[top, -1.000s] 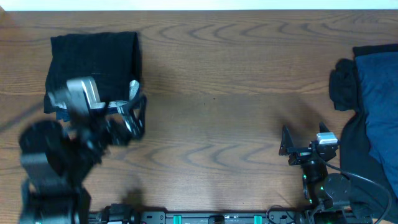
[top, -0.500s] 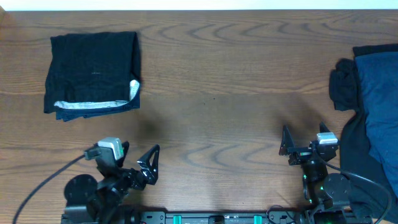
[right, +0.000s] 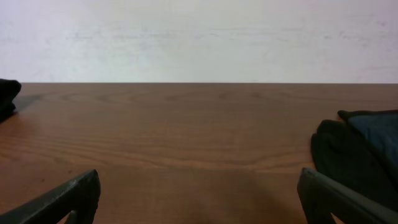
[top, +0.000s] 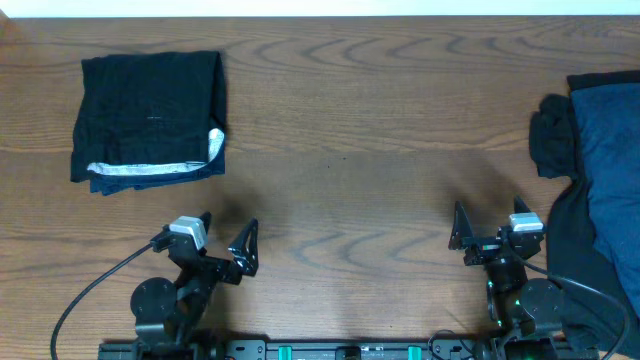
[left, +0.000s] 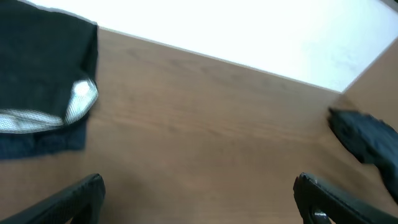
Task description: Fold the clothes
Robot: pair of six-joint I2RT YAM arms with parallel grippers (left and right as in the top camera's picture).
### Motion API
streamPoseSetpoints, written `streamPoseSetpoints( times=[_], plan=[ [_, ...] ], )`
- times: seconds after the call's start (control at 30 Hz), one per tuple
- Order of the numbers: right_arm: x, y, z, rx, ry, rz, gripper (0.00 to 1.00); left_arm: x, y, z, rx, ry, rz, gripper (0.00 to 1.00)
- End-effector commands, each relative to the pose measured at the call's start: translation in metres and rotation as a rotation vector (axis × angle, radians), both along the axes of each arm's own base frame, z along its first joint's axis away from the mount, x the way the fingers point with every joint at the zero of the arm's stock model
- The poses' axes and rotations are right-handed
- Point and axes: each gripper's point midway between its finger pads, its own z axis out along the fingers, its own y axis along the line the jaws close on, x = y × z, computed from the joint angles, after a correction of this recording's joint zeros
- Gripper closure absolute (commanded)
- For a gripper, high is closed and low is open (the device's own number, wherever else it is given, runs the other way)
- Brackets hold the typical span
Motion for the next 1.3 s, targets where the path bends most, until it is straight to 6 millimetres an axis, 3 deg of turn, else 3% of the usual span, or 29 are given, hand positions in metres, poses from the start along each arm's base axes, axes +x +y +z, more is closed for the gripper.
streamPoseSetpoints(
  times=[0.0,0.33,0.63,0.73,0.83,1.07,1.27],
  plan=[
    [0.0,0.0,0.0,-0.013,-0.002,0.0,0.01,0.011,0.016,-0.004,0.028,-0.043,0.098,0.02],
    [0.0,0.0,0.0,-0.013,-0.002,0.0,0.01,0.023,0.064,0.003,0.069,-0.127,0.376,0.02],
    [0.0,0.0,0.0,-0.013,-0.002,0.0,0.01,0.024,0.064,0.031,0.183,-0.266,0.364,0.02],
    [0.0,0.0,0.0,-0.013,-0.002,0.0,0.01,0.024,0.051,0.032,0.238,-0.29,0.293,0.02],
    [0.0,0.0,0.0,-0.013,-0.002,0.0,0.01,0.024,0.042,0.029,0.299,-0.303,0.242,0.02],
    [0.0,0.0,0.0,-0.013,-0.002,0.0,0.01,0.028,0.042,-0.004,0.345,-0.229,0.223,0.02],
    [0.0,0.0,0.0,-0.013,-0.002,0.0,0.01,0.027,0.042,-0.014,0.389,-0.197,0.209,0.02]
  ],
)
